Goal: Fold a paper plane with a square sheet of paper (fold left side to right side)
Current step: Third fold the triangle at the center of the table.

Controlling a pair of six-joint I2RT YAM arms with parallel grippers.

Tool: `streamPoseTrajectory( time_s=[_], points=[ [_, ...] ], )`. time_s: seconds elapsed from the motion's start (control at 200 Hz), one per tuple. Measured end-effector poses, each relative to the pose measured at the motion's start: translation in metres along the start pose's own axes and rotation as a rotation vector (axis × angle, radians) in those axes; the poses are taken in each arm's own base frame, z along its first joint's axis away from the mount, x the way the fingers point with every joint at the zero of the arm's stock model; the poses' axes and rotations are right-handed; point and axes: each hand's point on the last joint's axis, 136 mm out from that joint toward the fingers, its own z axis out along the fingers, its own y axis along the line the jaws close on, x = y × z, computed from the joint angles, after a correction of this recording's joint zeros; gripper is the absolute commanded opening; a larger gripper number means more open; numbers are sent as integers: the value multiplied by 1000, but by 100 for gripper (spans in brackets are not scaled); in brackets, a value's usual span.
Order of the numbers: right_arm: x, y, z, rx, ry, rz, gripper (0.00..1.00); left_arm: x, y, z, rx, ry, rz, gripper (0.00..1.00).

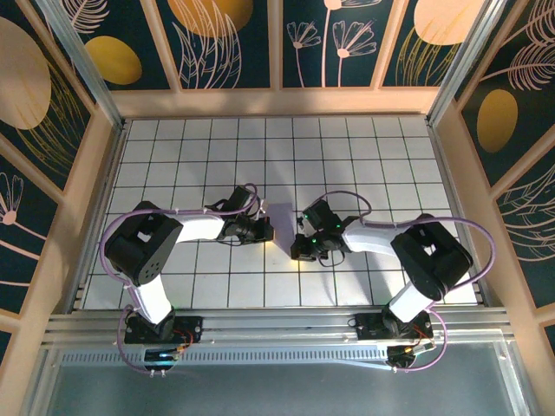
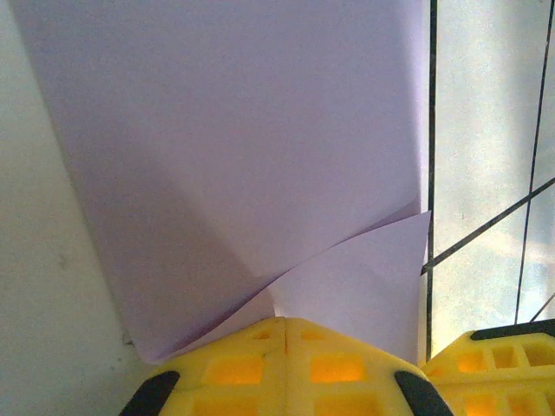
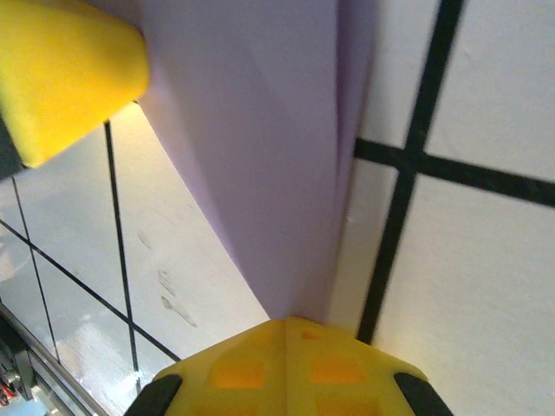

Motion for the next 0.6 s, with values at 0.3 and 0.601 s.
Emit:
streamPoseTrajectory(
  time_s=[0.3,0.601],
  points=[
    [-26,-1,-42,-39,-108,11,22,2,-7,4,2,-5,7,0],
    [-74,-3,-62,-86,-282,-115,37,7,-17,7,26,6,-53,14]
  ],
)
